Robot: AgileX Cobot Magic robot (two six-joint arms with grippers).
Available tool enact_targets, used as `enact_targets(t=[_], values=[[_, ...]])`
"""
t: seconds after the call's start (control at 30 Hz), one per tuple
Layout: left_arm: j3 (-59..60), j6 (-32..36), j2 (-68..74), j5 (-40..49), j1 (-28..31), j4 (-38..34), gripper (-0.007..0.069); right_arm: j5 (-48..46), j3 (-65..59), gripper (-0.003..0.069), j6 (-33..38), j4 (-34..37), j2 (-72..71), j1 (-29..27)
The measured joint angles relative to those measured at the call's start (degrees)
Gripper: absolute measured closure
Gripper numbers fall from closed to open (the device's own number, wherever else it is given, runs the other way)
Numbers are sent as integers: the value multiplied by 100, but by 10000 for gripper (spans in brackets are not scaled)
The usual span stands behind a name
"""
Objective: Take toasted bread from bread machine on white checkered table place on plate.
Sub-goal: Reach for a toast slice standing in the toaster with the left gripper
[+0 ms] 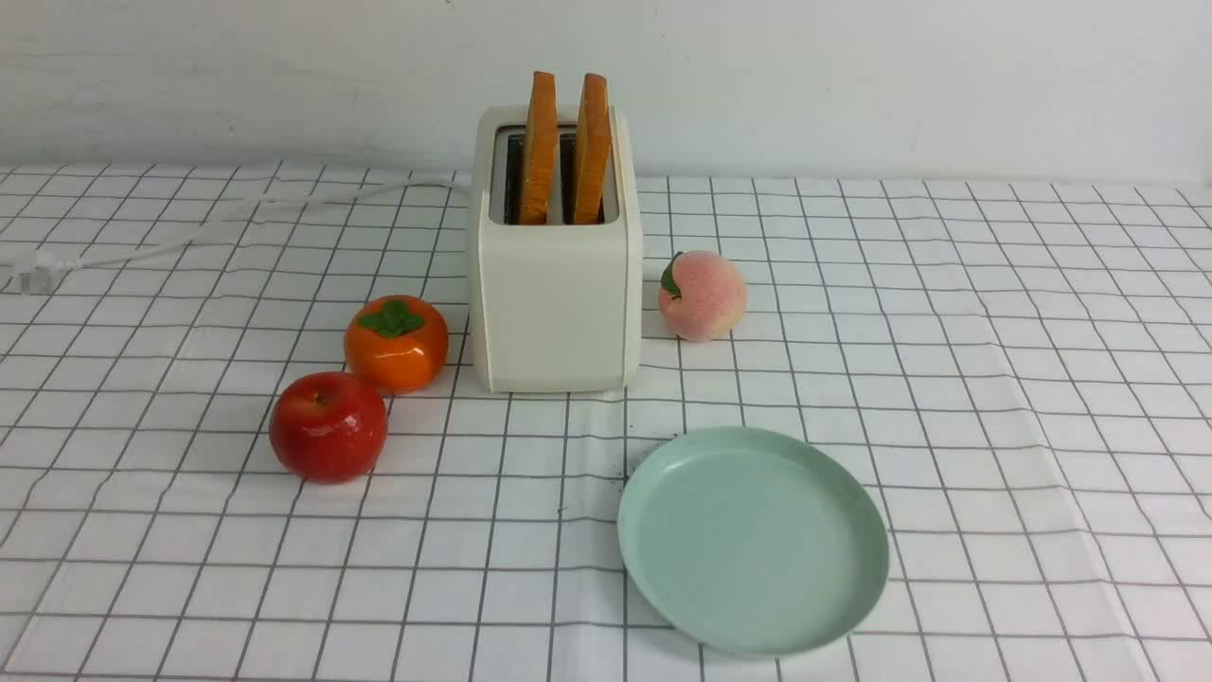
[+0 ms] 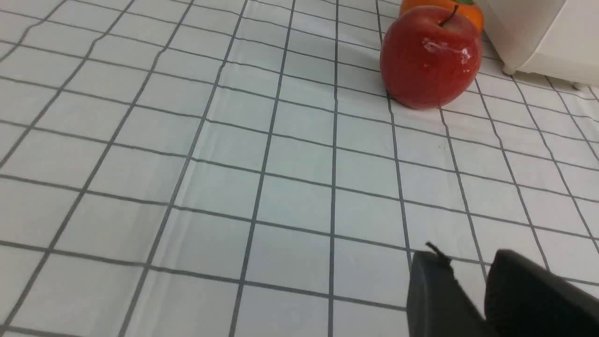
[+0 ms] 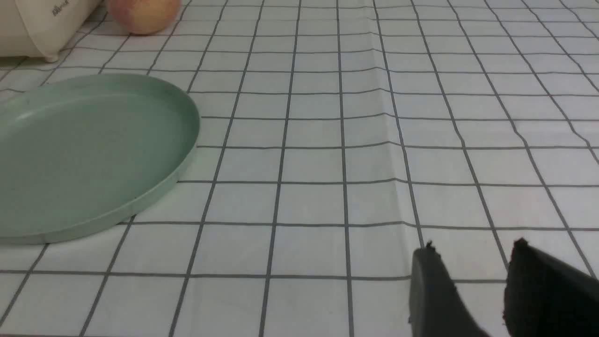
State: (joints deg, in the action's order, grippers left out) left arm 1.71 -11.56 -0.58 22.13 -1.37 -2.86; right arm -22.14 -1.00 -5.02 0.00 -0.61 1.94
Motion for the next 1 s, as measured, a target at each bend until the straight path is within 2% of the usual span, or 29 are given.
enact_targets(t=[1.0], values=[[0,0,0,0,0,0,442,0,0,419,0,0,0,0]])
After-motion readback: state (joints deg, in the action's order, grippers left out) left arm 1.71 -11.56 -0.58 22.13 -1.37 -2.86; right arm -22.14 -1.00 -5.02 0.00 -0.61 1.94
